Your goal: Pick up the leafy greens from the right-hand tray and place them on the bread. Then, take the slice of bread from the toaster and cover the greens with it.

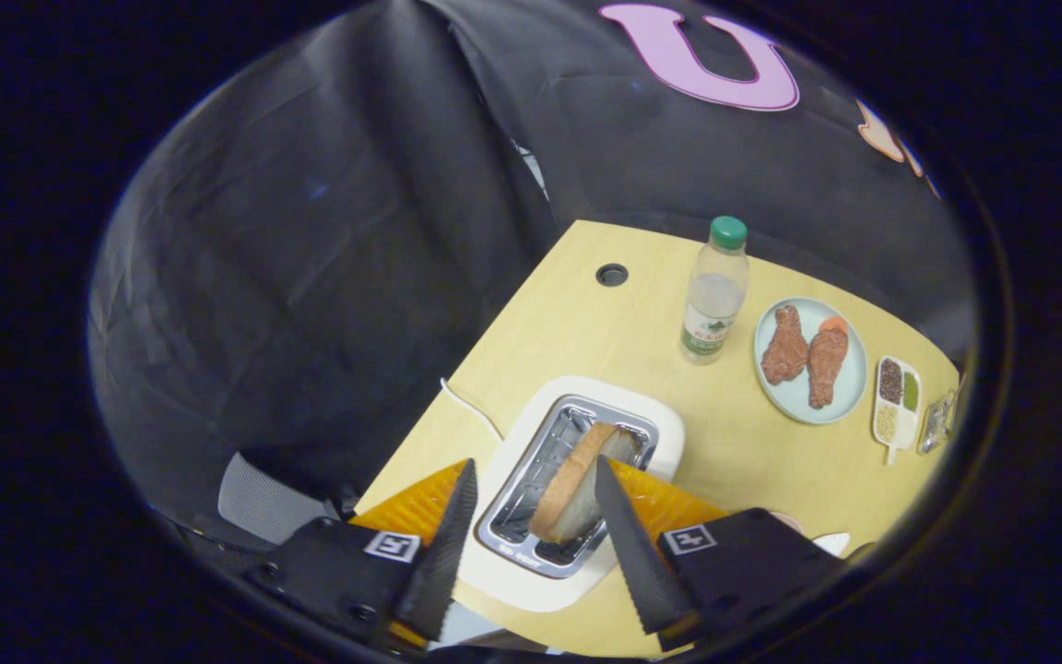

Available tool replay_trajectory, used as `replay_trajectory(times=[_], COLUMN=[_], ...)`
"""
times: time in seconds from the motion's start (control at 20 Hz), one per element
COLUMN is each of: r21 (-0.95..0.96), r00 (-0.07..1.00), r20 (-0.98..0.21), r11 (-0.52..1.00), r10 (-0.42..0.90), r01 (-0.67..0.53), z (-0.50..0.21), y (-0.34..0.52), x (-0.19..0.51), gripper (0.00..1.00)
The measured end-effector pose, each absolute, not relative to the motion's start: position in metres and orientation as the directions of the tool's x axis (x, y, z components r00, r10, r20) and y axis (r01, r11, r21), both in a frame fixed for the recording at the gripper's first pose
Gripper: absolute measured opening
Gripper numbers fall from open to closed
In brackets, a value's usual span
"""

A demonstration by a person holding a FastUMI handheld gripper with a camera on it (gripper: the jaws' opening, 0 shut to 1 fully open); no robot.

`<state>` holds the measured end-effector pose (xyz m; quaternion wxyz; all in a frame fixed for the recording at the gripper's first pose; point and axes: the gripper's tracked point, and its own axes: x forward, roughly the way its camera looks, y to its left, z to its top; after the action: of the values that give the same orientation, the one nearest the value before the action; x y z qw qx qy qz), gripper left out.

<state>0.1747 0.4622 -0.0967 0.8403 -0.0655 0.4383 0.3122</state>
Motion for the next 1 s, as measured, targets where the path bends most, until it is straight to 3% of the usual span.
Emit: replay_trajectory(times=[0.3, 0.4, 0.55, 0.8, 1.0], r21=[0.140, 0.141, 0.118, 0.178, 0.238], r00=[0.404, 0.389, 0.402, 0.399, 0.381], r20=[-0.807, -0.818, -0.820, -0.805, -0.784], r11=[0.804, 0.805, 0.807, 0.820, 0.805], r10=[0.430, 0.423, 0.408, 0.439, 0.489], r01=[-0.578, -0.577, -0.578, -0.543, -0.543], z=[-0.106, -0.107, -0.100, -0.087, -0.067], y=[0.455, 0.452, 0.442, 0.437, 0.437], x=[0.171, 0.168, 0.167, 0.167, 0.158], gripper=[0.36, 0.23, 0.13, 0.04, 0.04])
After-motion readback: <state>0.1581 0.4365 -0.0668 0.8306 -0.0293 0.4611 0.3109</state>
